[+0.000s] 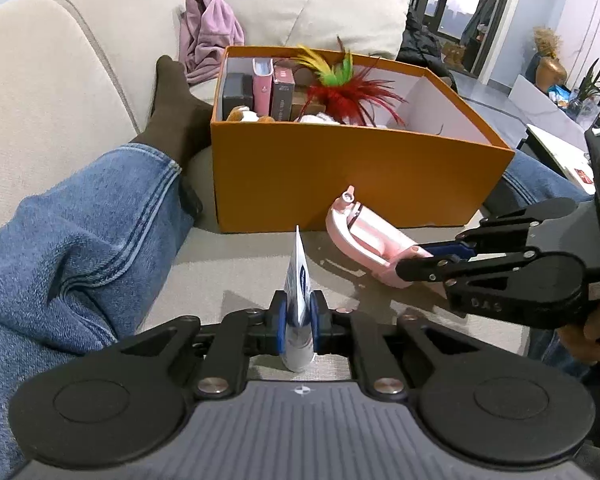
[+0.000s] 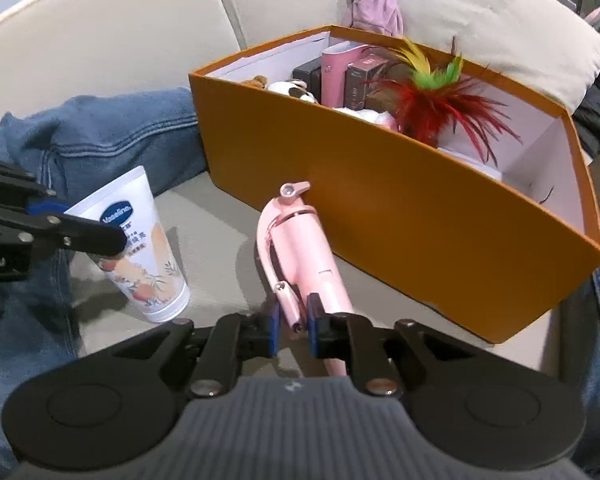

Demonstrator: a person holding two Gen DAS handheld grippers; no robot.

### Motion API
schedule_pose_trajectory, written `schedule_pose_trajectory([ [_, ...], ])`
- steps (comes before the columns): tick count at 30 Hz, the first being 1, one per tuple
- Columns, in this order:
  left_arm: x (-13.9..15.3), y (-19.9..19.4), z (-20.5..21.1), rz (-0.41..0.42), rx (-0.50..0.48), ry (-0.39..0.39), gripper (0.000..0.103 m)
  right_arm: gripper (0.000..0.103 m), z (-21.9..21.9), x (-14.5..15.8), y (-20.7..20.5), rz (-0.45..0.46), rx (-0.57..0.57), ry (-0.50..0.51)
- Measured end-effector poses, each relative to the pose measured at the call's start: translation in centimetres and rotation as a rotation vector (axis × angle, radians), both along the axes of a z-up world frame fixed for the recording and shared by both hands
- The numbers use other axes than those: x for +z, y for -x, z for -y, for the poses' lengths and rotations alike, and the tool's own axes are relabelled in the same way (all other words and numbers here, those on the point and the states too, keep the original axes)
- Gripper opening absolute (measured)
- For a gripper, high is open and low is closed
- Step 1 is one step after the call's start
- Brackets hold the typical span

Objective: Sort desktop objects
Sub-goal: 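Grasp the pink selfie stick with the right gripper while the left holds the tube, then carry the selfie stick and Vaseline tube up over the shoebox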

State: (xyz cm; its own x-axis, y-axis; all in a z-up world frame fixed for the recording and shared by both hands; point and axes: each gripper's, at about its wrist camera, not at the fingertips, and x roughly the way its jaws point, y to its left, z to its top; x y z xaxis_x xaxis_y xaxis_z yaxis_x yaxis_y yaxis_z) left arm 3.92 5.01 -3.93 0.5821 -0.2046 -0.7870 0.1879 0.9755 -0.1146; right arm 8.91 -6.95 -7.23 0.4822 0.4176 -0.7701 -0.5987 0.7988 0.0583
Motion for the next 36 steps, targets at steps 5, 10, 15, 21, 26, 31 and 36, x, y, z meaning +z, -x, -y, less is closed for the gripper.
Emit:
schedule_pose_trajectory([
  [5, 0.3, 0.1, -0.2, 0.008, 0.005, 0.008, 0.012, 0.011, 0.1, 0.6, -0.4, -0.039, -0.010, -0.027],
  [10, 1.7, -0.1, -0.8, 0.014, 0.011, 0.052, 0.012, 0.007, 2.4, 2.8, -1.5, -0.174, -0.075, -0.160],
  [15, 5.0, -0.5, -0.4, 0.074, -0.039, 0.093, 0.011, 0.006, 4.4, 7.9, -0.9, -0.124, -0.098, -0.230],
  [21, 9.1, -1.9, 0.2, 0.165, -0.089, 0.142, 0.011, 0.007, 6.8, 13.5, -2.9, -0.010, -0.220, -0.312],
  [26, 11.2, -3.5, 0.7, 0.235, -0.083, 0.157, 0.011, 0.007, 7.1, 14.2, -8.4, 0.032, -0.398, -0.296],
  [31, 11.8, -4.9, 0.8, 0.255, -0.075, 0.185, 0.011, 0.007, 6.0, 11.3, -14.4, -0.006, -0.533, -0.215],
  [36, 11.7, -6.4, 0.5, 0.253, -0.072, 0.196, 0.011, 0.007, 5.6, 6.9, -18.6, -0.076, -0.633, -0.145],
])
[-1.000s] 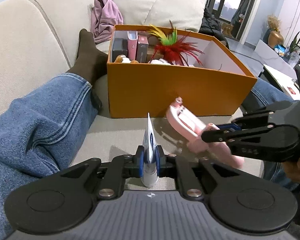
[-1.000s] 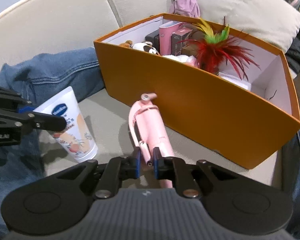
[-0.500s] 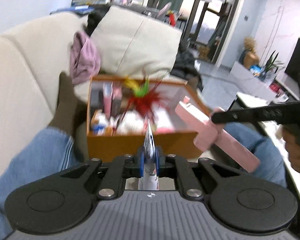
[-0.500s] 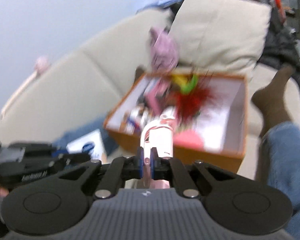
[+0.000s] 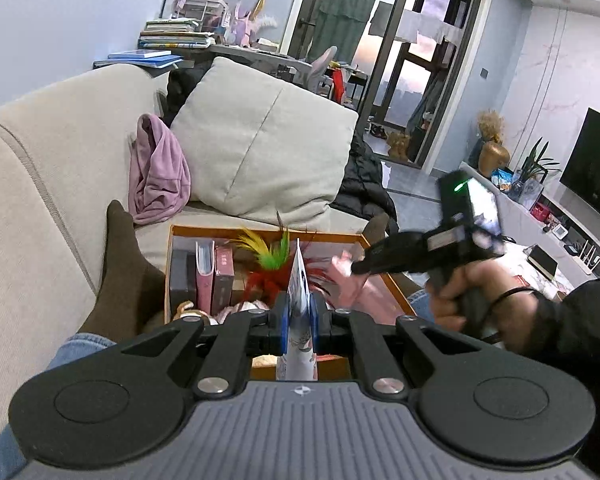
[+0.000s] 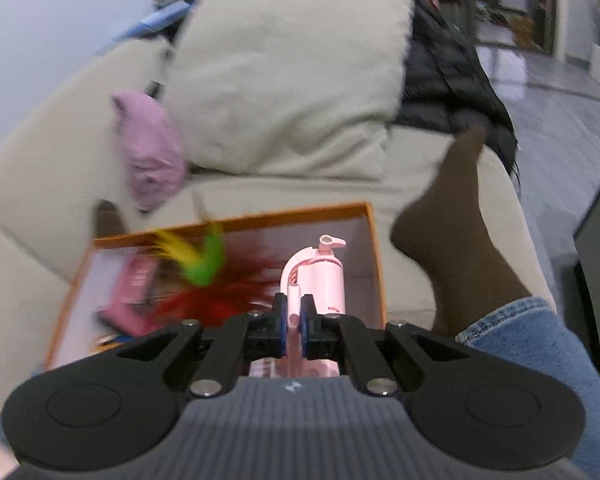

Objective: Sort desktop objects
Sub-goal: 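Carry the selfie stick and Vaseline tube up over the shoebox, then lower both items into the shoebox and open both grippers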

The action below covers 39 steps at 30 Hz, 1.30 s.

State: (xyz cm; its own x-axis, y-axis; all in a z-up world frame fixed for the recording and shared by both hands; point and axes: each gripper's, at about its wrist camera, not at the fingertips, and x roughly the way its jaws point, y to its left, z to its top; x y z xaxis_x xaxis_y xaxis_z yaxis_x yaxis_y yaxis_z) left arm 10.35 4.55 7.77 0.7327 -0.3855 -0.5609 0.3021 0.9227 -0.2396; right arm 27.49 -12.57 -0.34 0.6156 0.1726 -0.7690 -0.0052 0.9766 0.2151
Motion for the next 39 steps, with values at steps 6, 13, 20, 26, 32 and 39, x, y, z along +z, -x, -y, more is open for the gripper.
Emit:
schedule_pose_trajectory([
  [6, -0.6, -1.9, -0.6, -0.015, 0.005, 0.008, 0.011, 0.007, -0.6, -2.5, -1.4, -0.024, -0.024, 0.088],
  [13, -1.0, -3.4, 0.5, -0.023, -0.030, 0.002, 0.011, 0.004, -1.3, -2.3, -1.9, -0.023, -0.010, 0.195],
  [20, -1.1, -5.1, 1.8, -0.042, -0.052, 0.009, 0.011, 0.007, -0.4, -0.8, -0.6, 0.053, 0.053, 0.140],
  [26, -1.7, -7.2, 4.4, -0.060, -0.078, -0.032, 0.011, 0.009, 1.8, 0.9, 3.1, 0.252, 0.078, 0.104],
  [32, -3.3, -10.2, 7.7, -0.083, -0.082, -0.057, 0.011, 0.020, 5.2, -0.4, 4.7, 0.367, -0.032, 0.094],
  [39, -7.1, -12.7, 10.7, -0.106, -0.070, -0.129, 0.011, 0.021, 6.8, -2.5, 4.9, 0.337, -0.028, 0.055],
])
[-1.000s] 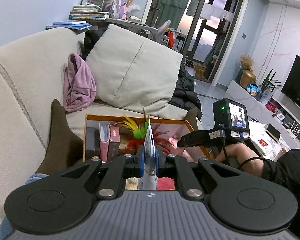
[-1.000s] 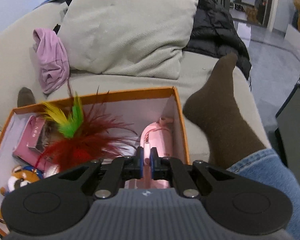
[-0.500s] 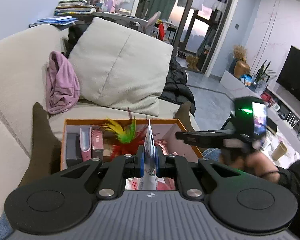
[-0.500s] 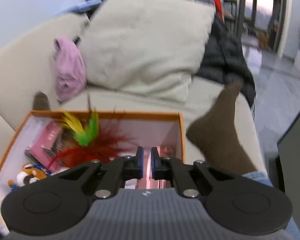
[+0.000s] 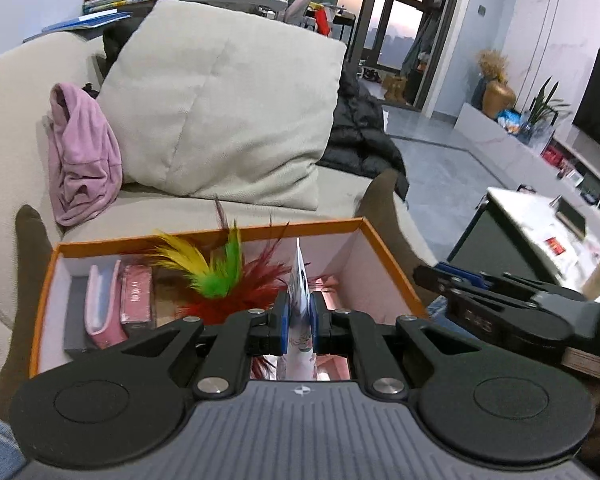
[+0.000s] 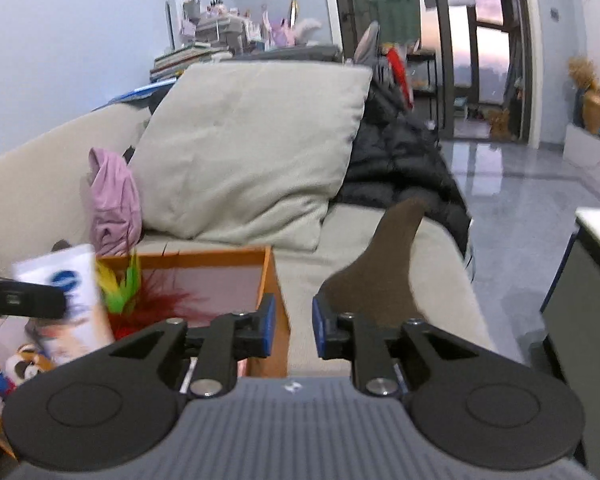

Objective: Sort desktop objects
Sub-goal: 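Lower both items into the shoebox and open both grippers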

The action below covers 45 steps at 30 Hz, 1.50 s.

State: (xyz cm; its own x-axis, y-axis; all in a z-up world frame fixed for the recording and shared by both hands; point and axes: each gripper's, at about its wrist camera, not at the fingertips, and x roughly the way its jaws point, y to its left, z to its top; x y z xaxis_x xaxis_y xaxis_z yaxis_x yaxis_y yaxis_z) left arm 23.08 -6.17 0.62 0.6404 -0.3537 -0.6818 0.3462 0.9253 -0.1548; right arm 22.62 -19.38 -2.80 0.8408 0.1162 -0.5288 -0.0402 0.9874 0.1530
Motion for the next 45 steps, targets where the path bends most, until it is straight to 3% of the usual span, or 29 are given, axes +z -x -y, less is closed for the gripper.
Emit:
schedule_pose_trajectory([
  [15, -4.7, -0.5, 1.8, -0.001, -0.041, -0.084, 0.012, 0.021, -0.3, -0.6, 0.3, -0.030, 0.011, 0.012],
  [23, -4.5, 0.8, 2.1, -0.007, -0.088, -0.106, 0.012, 0.021, -0.4, 0.1, 0.8, -0.008, 0.000, 0.012],
  [25, -4.3, 1.0, 2.0, -0.001, -0.084, -0.110, 0.013, 0.026, -0.4, 0.4, 1.0, -0.003, 0.009, -0.006],
  [29, -3.5, 1.8, 1.6, 0.009, -0.069, -0.102, 0.025, 0.030, -1.1, 1.1, 1.7, 0.020, 0.018, 0.003],
  [34, -1.1, 4.0, 0.5, 0.066, -0.042, -0.086, 0.033, 0.033, -2.2, 2.2, 2.8, 0.050, 0.053, -0.005],
  [37, 0.4, 5.6, -0.7, 0.103, -0.014, -0.080, 0.045, 0.037, -3.0, 2.9, 3.7, 0.067, 0.084, -0.004],
  [38, 0.9, 6.1, -1.2, 0.113, -0.003, -0.084, 0.053, 0.038, -3.4, 3.1, 4.0, 0.070, 0.097, -0.002],
  [41, 1.9, 7.6, -2.5, 0.132, 0.043, -0.110, 0.054, 0.041, -4.5, 3.5, 5.1, 0.074, 0.136, -0.002],
  [45, 2.5, 9.6, -4.4, 0.166, 0.106, -0.074, 0.059, 0.048, -5.9, 4.0, 7.1, 0.099, 0.190, 0.012],
])
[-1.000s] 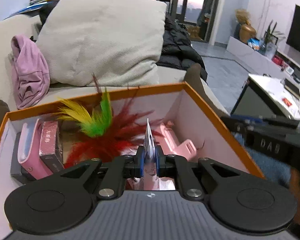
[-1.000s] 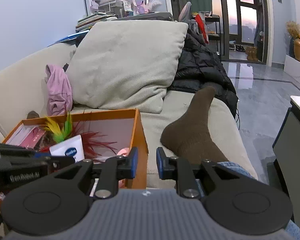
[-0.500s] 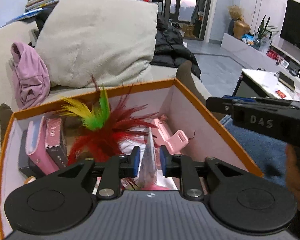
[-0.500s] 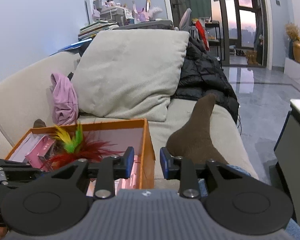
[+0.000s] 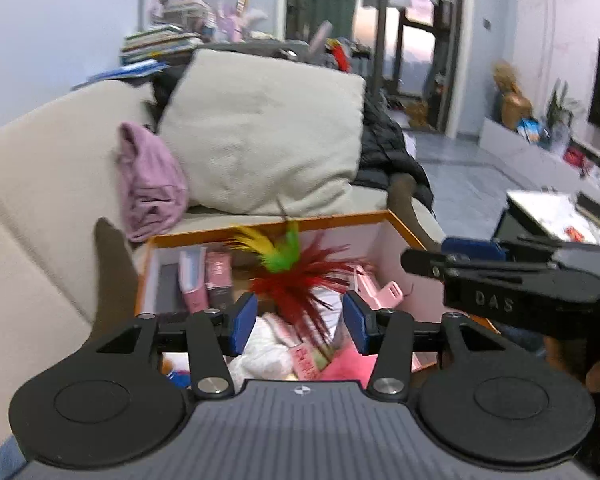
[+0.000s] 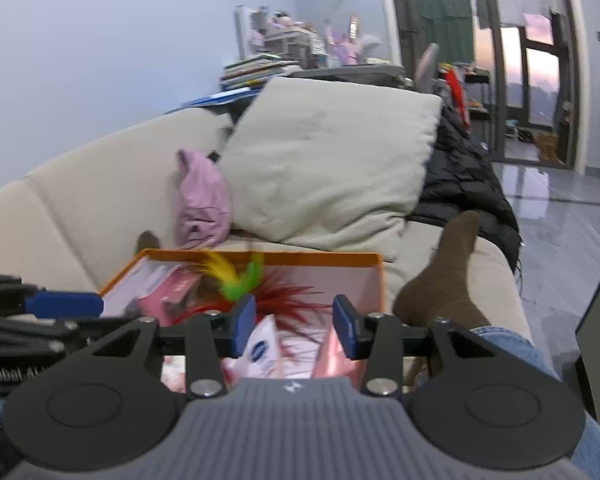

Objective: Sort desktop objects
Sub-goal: 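Lower both items into the shoebox and open both grippers, then raise both open grippers away from the shoebox contents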

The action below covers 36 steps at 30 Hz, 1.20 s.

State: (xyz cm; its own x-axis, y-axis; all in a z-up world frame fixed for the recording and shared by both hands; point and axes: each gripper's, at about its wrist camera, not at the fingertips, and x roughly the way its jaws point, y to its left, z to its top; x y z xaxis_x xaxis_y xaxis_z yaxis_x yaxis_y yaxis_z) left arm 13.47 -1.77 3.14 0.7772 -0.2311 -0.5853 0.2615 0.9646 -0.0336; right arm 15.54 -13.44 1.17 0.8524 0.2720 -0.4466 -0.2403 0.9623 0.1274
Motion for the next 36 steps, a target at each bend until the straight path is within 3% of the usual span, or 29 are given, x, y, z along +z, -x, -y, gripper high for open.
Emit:
schedule_pose_trajectory([
  [5, -0.9, 1.7, -1.3, 0.077, 0.079, 0.041, 0.066, 0.055, -0.6, -0.5, 2.4, 0.026, 0.020, 0.028],
  [8, -1.9, 1.7, -1.9, 0.097, 0.131, 0.067, 0.074, 0.057, -0.6, -0.7, 2.7, 0.010, 0.008, 0.022],
  [10, -2.5, 1.6, -2.2, 0.103, 0.162, 0.063, 0.074, 0.059, -0.7, -1.0, 2.7, 0.006, 0.001, 0.018],
  [19, -5.6, 1.3, -2.3, 0.071, 0.187, -0.007, 0.076, 0.066, -1.8, -3.1, 1.5, -0.113, 0.010, -0.003],
  [22, -6.2, 0.8, -2.2, 0.014, 0.195, -0.008, 0.083, 0.069, -2.3, -3.7, 1.3, -0.130, 0.009, 0.022],
  [25, -6.5, 0.9, -1.9, 0.020, 0.206, -0.037, 0.084, 0.070, -2.8, -4.4, 1.1, -0.147, 0.010, 0.045],
  [36, -7.2, 0.4, -1.9, 0.020, 0.253, -0.063, 0.089, 0.085, -3.1, -5.8, 1.0, -0.117, -0.069, 0.050],
])
